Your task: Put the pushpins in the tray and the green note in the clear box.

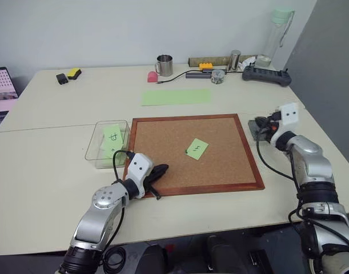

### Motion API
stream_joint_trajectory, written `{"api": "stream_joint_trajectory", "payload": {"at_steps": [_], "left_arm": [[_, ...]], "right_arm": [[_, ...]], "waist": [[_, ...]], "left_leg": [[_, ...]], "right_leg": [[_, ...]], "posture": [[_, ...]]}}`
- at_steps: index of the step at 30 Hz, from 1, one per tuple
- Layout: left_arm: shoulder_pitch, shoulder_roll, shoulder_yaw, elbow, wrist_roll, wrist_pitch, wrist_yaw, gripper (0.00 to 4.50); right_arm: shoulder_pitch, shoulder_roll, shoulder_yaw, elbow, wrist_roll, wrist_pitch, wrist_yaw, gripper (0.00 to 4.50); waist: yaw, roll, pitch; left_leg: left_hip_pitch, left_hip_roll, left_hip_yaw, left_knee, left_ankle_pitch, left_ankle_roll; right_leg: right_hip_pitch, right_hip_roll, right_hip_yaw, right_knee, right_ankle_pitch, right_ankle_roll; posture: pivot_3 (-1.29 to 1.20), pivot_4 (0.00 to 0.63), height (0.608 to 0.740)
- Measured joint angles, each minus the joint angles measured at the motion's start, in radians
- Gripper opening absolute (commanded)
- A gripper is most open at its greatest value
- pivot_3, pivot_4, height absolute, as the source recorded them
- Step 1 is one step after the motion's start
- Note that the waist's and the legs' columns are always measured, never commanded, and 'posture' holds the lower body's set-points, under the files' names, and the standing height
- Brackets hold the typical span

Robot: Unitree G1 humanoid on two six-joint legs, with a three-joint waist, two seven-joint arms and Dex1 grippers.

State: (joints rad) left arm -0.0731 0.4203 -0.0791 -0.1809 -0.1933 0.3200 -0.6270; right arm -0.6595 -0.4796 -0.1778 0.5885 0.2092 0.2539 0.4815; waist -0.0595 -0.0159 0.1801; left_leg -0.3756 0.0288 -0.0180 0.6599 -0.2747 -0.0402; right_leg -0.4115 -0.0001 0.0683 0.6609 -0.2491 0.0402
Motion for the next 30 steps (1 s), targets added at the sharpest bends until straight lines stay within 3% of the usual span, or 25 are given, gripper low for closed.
{"api": "stream_joint_trajectory", "payload": {"at_steps": [2,5,18,21,24,30], "left_arm": [[-0.001,0.000,-0.001,0.002,0.000,-0.001,-0.002,0.00],[-0.002,0.001,0.000,0.004,0.000,-0.004,-0.009,0.00],[0.007,0.004,0.000,0.006,0.000,-0.011,-0.012,0.00],[0.006,0.004,0.002,0.007,0.001,-0.016,-0.012,0.00],[0.004,0.004,0.003,0.009,0.001,-0.018,-0.011,0.00],[0.002,0.003,-0.001,0.012,0.001,-0.018,-0.011,0.00]], "right_arm": [[-0.026,0.001,-0.001,0.084,-0.001,-0.016,-0.009,0.01],[-0.054,0.002,-0.005,0.164,-0.001,-0.046,-0.026,0.51],[-0.100,-0.011,-0.017,0.253,-0.008,-0.160,0.002,3.23],[-0.095,-0.008,-0.015,0.215,-0.001,-0.178,0.048,3.23],[-0.052,0.031,0.018,0.048,0.036,-0.157,0.142,3.23],[0.113,0.115,0.176,-0.275,0.060,-0.046,0.263,3.23]], "waist": [[0.000,0.000,0.000],[0.000,0.000,0.000],[0.000,0.000,0.000],[-0.001,0.000,0.000],[-0.002,0.000,0.000],[0.002,0.000,0.000]], "left_leg": [[0.000,0.000,0.001,0.000,0.000,0.000],[0.000,0.000,0.001,0.000,0.000,0.000],[0.000,0.000,0.002,0.000,0.000,0.000],[0.000,0.000,0.002,0.000,0.000,0.001],[0.001,0.001,0.001,0.000,0.000,0.001],[0.000,0.001,-0.001,0.000,0.000,0.001]], "right_leg": [[0.000,0.000,0.001,0.000,0.000,0.000],[0.000,0.000,0.001,-0.001,0.000,0.000],[0.000,0.000,0.001,-0.001,0.000,0.000],[0.000,0.000,0.002,0.000,0.000,0.000],[0.000,0.000,0.001,0.000,0.000,0.000],[0.000,0.000,0.000,0.000,0.000,0.000]], "posture": [[0.00,0.150,0.740],[0.00,0.150,0.740],[0.00,0.150,0.740],[0.00,0.150,0.740],[0.00,0.150,0.740],[0.00,0.150,0.740]]}}
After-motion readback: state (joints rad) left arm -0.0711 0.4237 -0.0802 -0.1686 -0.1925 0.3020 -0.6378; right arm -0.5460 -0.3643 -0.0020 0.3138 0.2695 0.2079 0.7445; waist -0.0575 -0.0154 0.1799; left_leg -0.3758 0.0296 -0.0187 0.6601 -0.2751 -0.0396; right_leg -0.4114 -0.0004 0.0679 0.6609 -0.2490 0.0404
